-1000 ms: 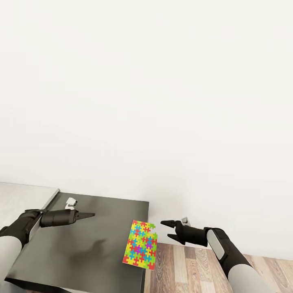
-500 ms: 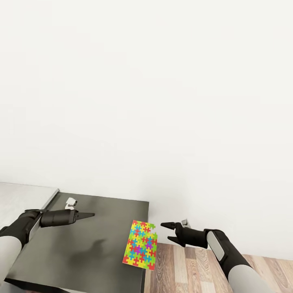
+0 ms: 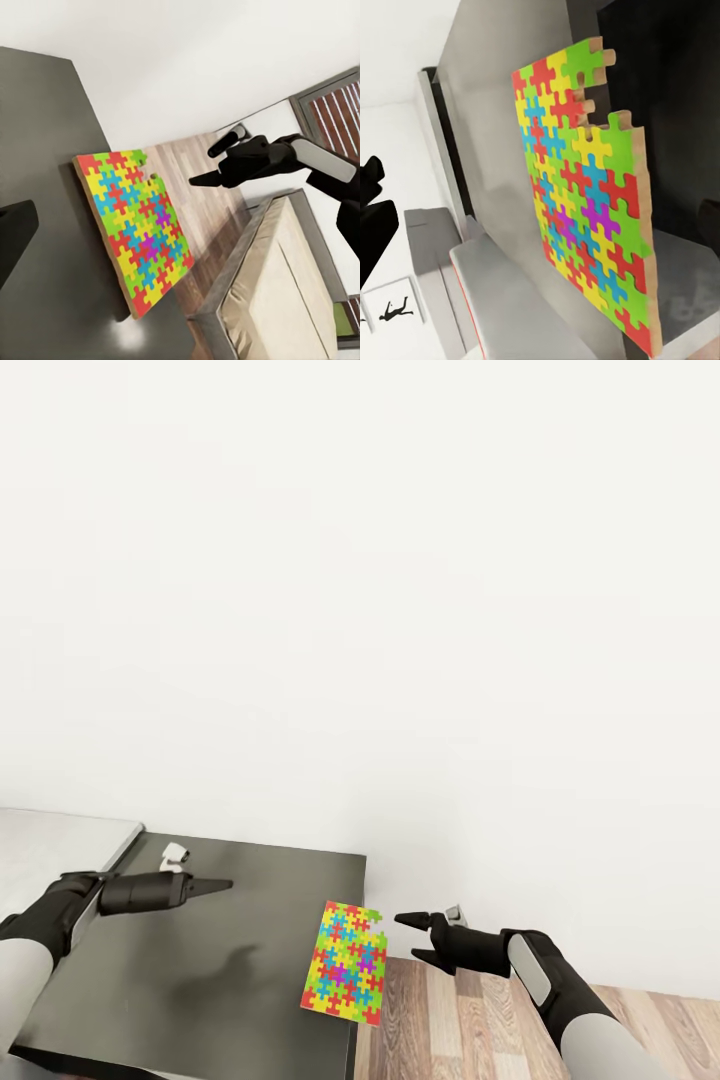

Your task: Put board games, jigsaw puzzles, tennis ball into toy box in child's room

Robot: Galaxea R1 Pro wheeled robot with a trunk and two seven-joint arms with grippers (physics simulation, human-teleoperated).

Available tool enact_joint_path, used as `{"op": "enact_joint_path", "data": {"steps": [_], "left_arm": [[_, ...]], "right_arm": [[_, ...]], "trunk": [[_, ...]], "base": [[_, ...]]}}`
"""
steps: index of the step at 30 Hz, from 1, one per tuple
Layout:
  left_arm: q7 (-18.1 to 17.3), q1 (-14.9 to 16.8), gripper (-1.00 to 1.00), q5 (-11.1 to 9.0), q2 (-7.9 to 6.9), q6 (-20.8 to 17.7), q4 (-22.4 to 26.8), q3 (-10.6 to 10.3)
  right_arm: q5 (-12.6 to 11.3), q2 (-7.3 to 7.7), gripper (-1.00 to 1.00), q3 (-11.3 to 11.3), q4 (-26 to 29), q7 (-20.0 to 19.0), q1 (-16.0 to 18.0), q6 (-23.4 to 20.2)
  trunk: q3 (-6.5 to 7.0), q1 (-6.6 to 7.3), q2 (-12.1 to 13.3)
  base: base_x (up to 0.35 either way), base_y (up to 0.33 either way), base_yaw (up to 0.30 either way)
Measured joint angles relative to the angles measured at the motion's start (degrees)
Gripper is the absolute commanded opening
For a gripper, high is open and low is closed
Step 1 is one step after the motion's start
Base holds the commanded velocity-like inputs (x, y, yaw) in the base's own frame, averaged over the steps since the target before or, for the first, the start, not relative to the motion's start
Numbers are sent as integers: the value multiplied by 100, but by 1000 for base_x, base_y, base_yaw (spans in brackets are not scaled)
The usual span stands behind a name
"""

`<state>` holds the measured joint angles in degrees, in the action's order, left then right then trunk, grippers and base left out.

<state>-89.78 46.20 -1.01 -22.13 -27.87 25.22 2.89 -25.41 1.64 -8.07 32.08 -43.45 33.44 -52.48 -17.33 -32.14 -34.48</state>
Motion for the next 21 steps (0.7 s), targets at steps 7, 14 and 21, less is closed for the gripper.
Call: {"op": "enact_joint_path", "data": {"steps": [7,14,21], "left_arm": [[0,-7,100,-31,-55,-1,35,4],[0,-24,100,-327,-196,-5,50,-4],[-1,-107,100,-787,-332,-28,122,-16]], "right_arm": [[-1,1,100,0,-8,0,0,0],[-1,5,100,0,-9,0,0,0],[2,6,100,6,-17,0,0,1]], "trunk": [[0,0,0],[0,0,0],[-53,-65,-119]], "base": [[0,0,0],[0,0,0],[0,0,0]]}}
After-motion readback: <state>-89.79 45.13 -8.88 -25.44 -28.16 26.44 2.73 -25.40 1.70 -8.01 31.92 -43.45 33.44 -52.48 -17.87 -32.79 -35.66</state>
